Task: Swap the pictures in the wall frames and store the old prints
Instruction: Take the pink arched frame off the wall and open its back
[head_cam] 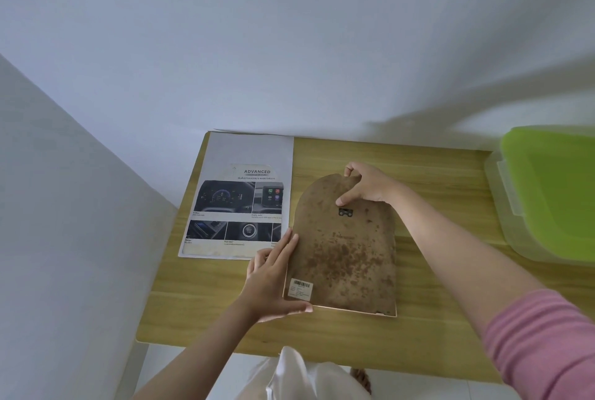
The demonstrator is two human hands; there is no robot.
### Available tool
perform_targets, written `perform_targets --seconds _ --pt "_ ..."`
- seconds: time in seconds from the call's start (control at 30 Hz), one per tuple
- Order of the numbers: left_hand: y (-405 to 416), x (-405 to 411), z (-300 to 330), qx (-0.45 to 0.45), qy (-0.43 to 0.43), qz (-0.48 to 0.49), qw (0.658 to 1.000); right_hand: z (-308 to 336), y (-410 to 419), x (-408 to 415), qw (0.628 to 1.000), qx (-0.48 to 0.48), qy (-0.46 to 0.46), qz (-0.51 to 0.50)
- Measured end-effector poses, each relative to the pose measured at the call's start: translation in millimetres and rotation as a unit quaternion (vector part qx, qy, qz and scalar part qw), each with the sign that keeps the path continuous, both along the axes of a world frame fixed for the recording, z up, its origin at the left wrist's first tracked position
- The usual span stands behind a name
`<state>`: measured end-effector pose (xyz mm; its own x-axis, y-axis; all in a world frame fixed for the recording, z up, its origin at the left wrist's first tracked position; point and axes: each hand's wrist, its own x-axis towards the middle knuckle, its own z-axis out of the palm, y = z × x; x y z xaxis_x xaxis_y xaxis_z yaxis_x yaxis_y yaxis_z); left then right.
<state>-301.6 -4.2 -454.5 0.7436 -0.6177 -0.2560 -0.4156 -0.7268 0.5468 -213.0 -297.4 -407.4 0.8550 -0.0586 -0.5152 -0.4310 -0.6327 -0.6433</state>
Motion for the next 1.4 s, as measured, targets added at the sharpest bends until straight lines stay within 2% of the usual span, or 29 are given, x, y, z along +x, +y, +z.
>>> perform_targets --seconds 0.27,0.37,0.47,0.63,0.8,1.03,1.23,1.4 --pt "-0.1 -5.5 1.5 -0.024 -0.01 0.007 1.0 2.3 2.9 -17.1 0.998 -0.003 -0.054 -0.024" --pt "0.4 -6.2 0.9 -0.032 -0.011 0.007 0.999 -4.1 5.5 -43.3 0.985 -0.047 -0.144 -0.081" --pt "0.5 -6.3 1.0 -0.032 -0.014 0.005 0.999 -14.7 10.8 -90.6 0.958 -0.046 -0.22 -0.18" --pt "-0.5 -6.8 1.9 -0.033 -0.016 0.012 0.999 -36.7 30.3 -176.6 0.924 -0.067 -0.267 -0.266" --pt "-2.9 -7.7 5.8 -0.02 -0.017 0.015 1.0 -48.9 52.0 -212.3 0.926 -0.087 -0.269 -0.248" --pt "-4.0 -5.6 16.3 -0.011 -0.032 0.043 0.998 -49.1 64.6 -203.1 0.921 -0.112 -0.283 -0.245" --pt "-2.1 -2.0 29.8 -0.089 0.004 0.047 0.995 -44.5 64.6 -194.2 0.916 -0.114 -0.317 -0.22" --pt "-24.4 -3.2 47.8 -0.121 0.01 0.038 0.992 -27.0 42.3 -200.2 0.908 -0.08 -0.333 -0.241"
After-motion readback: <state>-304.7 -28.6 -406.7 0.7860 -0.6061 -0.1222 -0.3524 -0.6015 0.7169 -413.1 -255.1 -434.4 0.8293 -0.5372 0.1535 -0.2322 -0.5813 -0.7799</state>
